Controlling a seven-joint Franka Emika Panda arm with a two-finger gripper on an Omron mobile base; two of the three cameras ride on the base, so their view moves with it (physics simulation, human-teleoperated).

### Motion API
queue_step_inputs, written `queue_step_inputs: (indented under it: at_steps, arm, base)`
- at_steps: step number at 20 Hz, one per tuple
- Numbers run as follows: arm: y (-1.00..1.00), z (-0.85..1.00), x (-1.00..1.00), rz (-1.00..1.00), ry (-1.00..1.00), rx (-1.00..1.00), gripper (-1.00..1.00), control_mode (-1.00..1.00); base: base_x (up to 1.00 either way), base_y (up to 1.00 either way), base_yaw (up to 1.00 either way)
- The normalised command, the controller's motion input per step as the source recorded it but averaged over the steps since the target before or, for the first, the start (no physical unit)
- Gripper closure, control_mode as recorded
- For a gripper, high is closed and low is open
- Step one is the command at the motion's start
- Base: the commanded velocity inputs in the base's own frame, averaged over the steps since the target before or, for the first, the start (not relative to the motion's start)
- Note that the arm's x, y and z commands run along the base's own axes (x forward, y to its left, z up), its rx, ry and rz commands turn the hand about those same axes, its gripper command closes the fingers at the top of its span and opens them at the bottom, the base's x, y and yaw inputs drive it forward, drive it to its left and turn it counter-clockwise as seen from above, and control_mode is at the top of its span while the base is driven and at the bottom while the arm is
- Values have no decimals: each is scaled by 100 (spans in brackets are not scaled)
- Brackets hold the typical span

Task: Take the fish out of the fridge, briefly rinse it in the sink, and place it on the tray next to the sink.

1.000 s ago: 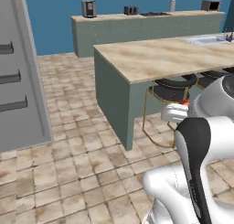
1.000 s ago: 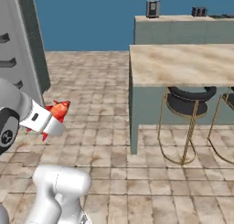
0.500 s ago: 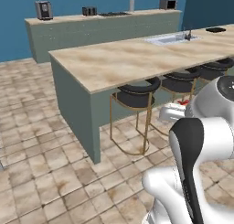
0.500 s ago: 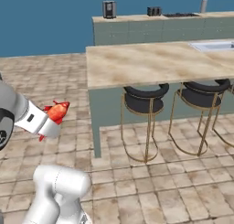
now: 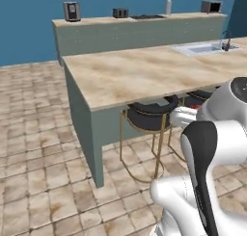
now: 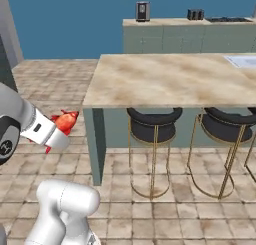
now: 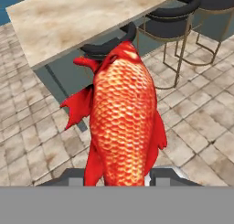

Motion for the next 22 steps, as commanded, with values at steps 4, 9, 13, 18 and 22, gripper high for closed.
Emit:
queue_step_inputs:
  at_steps: [4, 9, 13, 18, 22]
  arm:
    - [0, 0, 0, 0, 0, 0, 100, 100]
    - [0, 0, 0, 0, 0, 0, 100, 100]
    - [0, 0, 0, 0, 0, 0, 100, 100]
    - [0, 0, 0, 0, 0, 0, 100, 100]
    - [0, 0, 0, 0, 0, 0, 100, 100]
  base:
    - [21, -3, 54]
    - [51, 15, 44]
    - [87, 13, 19]
    - [99, 84, 10]
    - [86, 100, 5]
